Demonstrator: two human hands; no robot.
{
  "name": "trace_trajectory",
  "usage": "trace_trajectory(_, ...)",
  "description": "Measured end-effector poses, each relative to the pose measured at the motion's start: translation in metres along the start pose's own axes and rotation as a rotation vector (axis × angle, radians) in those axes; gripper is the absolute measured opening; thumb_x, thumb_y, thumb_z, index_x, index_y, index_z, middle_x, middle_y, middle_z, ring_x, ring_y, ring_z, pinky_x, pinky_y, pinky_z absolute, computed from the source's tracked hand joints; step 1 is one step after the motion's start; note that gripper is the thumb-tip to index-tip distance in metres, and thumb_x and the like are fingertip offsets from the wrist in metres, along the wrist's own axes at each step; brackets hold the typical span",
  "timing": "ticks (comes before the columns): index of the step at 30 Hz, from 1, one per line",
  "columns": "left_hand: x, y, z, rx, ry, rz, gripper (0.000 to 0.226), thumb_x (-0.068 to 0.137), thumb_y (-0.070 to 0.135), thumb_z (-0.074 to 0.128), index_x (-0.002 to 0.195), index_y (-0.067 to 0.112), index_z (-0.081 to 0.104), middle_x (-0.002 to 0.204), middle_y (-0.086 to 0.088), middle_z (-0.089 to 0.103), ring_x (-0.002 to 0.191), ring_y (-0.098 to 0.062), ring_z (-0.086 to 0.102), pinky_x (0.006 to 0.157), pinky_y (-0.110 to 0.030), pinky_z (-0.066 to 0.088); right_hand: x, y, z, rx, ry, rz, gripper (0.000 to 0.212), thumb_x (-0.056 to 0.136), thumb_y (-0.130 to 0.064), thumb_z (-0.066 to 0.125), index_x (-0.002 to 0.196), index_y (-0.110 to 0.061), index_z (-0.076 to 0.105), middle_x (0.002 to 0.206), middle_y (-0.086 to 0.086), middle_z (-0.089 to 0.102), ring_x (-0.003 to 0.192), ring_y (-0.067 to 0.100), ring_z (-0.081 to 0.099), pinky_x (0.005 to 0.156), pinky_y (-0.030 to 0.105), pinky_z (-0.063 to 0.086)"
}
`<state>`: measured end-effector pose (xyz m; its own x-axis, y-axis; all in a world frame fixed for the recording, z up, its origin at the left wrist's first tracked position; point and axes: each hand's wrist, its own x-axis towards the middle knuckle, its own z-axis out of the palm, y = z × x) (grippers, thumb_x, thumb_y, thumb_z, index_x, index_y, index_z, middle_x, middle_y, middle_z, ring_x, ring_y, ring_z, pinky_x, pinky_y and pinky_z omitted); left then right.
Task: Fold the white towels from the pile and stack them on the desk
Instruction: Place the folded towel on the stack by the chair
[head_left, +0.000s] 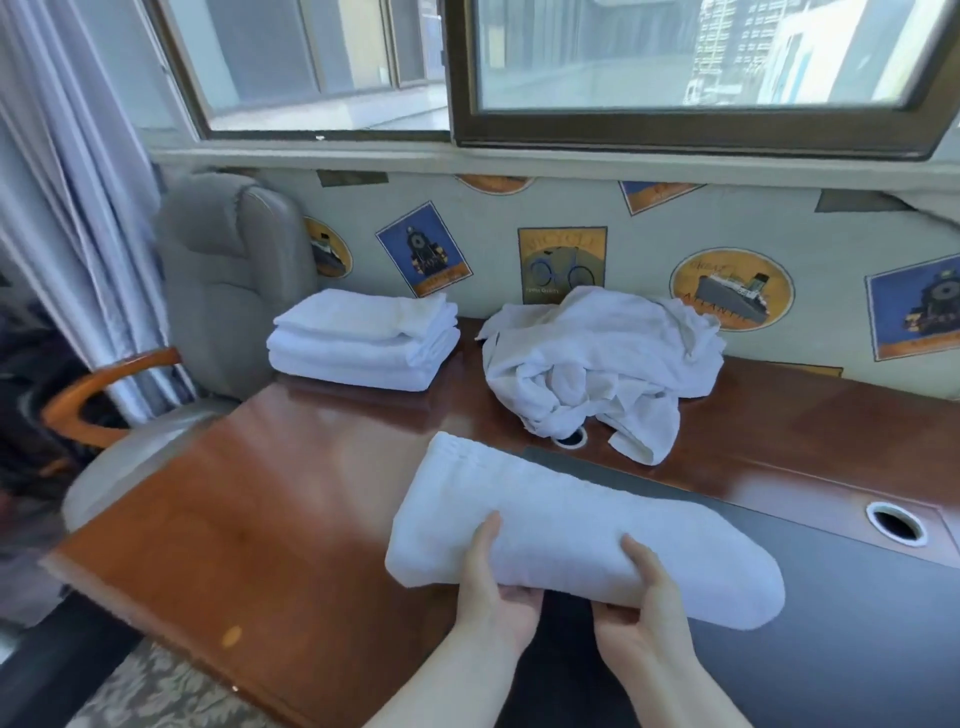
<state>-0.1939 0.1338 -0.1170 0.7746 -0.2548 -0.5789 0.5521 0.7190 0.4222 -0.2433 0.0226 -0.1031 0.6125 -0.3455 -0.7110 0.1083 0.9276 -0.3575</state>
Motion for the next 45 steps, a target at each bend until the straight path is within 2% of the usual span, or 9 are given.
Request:
trace_trajectory(3,0.013,0.060,0.014,-0.006,-0.109,0.054,0.050,0.080,0.029,0.074,0.125,0.012,0.063,0.113,-0.017,0.071,0.098,-0.038,0.070,0.068,-0.044,0.059,-0.006,0.020,0.063,-0.034,-0.069,-0.055,0.021,0.079,-0.007,0.072,0.099,-0.014,0.069,0.099,0.004,0.074,0.095,0.021,0.069,0.081,0.034,0.054)
trace_trajectory(7,0.043,0.149,0.038,0.039,-0.248,0.124,0.054,0.083,0.036,0.069,0.131,0.013,0.060,0.122,-0.017,0.067,0.110,-0.041,0.065,0.085,-0.051,0.056,-0.001,0.055,0.154,-0.058,-0.189,-0.113,0.020,0.082,-0.006,0.068,0.101,-0.013,0.066,0.102,0.004,0.071,0.090,0.020,0.067,0.078,0.033,0.056)
trace_trajectory(12,0.087,0.267,0.061,0.009,-0.262,0.179,0.046,0.083,0.033,0.067,0.124,0.012,0.064,0.116,-0.012,0.071,0.099,-0.032,0.071,0.072,-0.040,0.059,0.015,0.109,0.263,-0.003,-0.282,-0.122,0.012,0.082,-0.004,0.066,0.091,-0.012,0.067,0.076,0.002,0.074,0.061,0.015,0.071,0.049,0.025,0.056)
trace_trajectory(15,0.112,0.328,0.067,-0.029,-0.235,0.148,0.044,0.077,0.031,0.073,0.114,0.009,0.066,0.107,-0.013,0.074,0.090,-0.029,0.073,0.068,-0.038,0.060,0.031,0.142,0.321,0.008,-0.280,-0.146,0.012,0.081,-0.005,0.068,0.090,-0.013,0.068,0.080,0.001,0.075,0.062,0.013,0.072,0.052,0.024,0.056)
trace_trajectory(20,0.156,0.400,0.072,-0.029,-0.177,0.104,0.058,0.062,0.030,0.080,0.114,0.009,0.065,0.102,-0.013,0.075,0.083,-0.029,0.074,0.063,-0.035,0.060,0.063,0.186,0.392,-0.037,-0.233,-0.190,0.016,0.078,-0.010,0.072,0.093,-0.014,0.069,0.099,0.002,0.074,0.087,0.017,0.070,0.074,0.027,0.057)
trace_trajectory(27,0.217,0.467,0.099,-0.051,-0.153,0.033,0.048,0.079,0.032,0.076,0.119,0.008,0.062,0.093,-0.014,0.075,0.075,-0.028,0.072,0.060,-0.034,0.059,0.100,0.203,0.474,-0.089,-0.132,-0.186,0.028,0.074,-0.017,0.078,0.098,-0.010,0.064,0.101,0.004,0.068,0.084,0.018,0.066,0.066,0.026,0.055)
trace_trajectory(32,0.255,0.509,0.130,-0.017,-0.234,0.038,0.036,0.081,0.033,0.073,0.104,0.007,0.063,0.085,-0.014,0.074,0.077,-0.027,0.070,0.065,-0.034,0.059,0.124,0.200,0.533,-0.072,-0.195,-0.229,0.020,0.074,-0.013,0.077,0.088,-0.009,0.063,0.089,0.004,0.068,0.076,0.019,0.066,0.069,0.027,0.058)
trace_trajectory(40,0.339,0.537,0.115,0.042,-0.359,0.142,0.029,0.088,0.025,0.066,0.113,0.012,0.066,0.115,-0.009,0.071,0.100,-0.027,0.068,0.086,-0.035,0.055,0.197,0.218,0.550,-0.047,-0.429,-0.241,0.013,0.080,-0.003,0.071,0.090,-0.010,0.067,0.088,0.003,0.074,0.078,0.016,0.072,0.072,0.026,0.058)
trace_trajectory(45,0.384,0.502,0.034,0.149,-0.127,-0.012,0.014,0.090,0.020,0.062,0.104,0.016,0.066,0.095,-0.009,0.073,0.091,-0.027,0.067,0.091,-0.042,0.050,0.259,0.268,0.480,-0.051,-0.171,-0.072,0.016,0.084,0.002,0.065,0.087,-0.013,0.067,0.074,0.001,0.074,0.078,0.019,0.068,0.074,0.031,0.054)
